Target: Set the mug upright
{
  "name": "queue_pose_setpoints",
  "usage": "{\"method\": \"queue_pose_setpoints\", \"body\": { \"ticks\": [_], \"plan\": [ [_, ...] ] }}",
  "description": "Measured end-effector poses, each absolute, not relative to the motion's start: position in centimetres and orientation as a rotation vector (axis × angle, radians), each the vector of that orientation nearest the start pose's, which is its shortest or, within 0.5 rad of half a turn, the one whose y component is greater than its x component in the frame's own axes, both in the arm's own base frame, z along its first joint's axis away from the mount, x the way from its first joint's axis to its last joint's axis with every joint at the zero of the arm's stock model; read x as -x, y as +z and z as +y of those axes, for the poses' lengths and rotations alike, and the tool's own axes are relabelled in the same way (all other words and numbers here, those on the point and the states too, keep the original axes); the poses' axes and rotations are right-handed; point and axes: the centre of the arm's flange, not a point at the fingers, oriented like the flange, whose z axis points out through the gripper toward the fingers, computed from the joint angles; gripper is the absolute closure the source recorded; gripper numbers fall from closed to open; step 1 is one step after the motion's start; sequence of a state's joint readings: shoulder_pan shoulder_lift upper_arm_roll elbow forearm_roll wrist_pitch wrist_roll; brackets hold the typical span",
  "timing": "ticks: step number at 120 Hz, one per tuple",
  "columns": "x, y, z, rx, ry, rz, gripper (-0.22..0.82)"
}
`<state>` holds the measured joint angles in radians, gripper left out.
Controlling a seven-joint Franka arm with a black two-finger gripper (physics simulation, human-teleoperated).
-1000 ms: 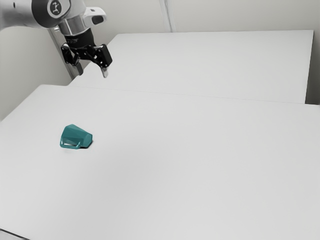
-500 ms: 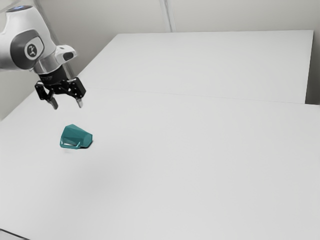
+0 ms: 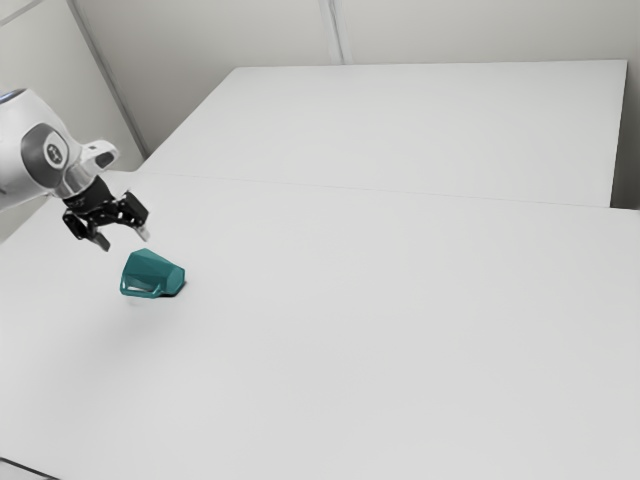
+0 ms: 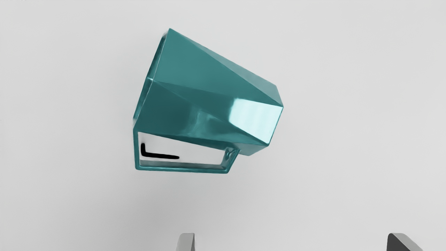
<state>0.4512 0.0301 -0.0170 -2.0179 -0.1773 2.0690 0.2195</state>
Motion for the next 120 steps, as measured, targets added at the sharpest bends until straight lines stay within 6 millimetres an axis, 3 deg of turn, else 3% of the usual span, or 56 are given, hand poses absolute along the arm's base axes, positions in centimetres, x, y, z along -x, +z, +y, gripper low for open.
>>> {"method": "queue_pose_setpoints", "body": {
  "ticks": [15, 36, 56, 86, 106, 120],
  "plan": [
    [-51.7, 42.2, 25.9, 3.28, -0.139, -0.438, 0.0],
    [-54.2, 39.6, 30.2, 3.394, -0.204, -0.338, 0.0],
    [-55.1, 36.6, 32.9, 3.474, -0.202, -0.185, 0.0],
    [-55.2, 35.0, 37.4, 3.57, -0.293, -0.033, 0.0],
    [-55.6, 32.8, 38.8, 3.675, -0.342, 0.058, 0.0],
    [-55.9, 32.6, 38.8, 3.749, -0.41, 0.122, 0.0]
  ]
}}
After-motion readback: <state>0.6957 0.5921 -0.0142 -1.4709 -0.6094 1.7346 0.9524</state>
